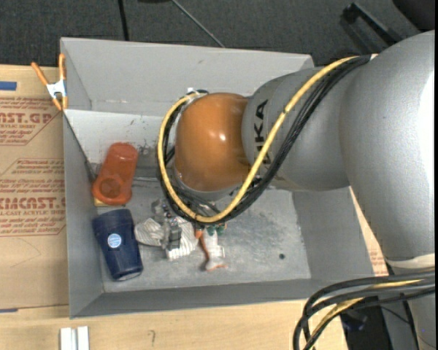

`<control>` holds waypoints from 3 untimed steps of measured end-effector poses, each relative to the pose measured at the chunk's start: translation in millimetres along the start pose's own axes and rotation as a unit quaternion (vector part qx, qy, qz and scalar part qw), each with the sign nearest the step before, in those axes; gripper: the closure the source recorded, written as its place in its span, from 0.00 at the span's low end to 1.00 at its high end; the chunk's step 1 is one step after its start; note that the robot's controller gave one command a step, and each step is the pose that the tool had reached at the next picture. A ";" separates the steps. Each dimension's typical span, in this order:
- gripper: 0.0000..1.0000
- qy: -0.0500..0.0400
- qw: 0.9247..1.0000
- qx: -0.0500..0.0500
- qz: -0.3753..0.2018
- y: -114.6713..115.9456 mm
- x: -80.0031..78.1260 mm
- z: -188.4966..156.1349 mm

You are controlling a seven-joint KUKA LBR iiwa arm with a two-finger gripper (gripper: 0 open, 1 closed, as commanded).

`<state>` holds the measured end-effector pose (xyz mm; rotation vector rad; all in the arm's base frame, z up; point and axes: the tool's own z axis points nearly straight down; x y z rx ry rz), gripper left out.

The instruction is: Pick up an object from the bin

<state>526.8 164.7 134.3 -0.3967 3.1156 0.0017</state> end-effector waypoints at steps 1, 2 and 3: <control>1.00 -0.002 1.000 0.000 -0.028 -7.5 4.1 -21.3; 1.00 -0.003 0.999 0.000 -0.042 0.8 16.8 39.5; 1.00 0.001 0.999 0.000 -0.054 -22.5 -2.8 -134.2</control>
Offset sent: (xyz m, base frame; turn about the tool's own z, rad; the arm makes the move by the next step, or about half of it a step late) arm -0.0251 -0.0007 -0.0643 -0.0912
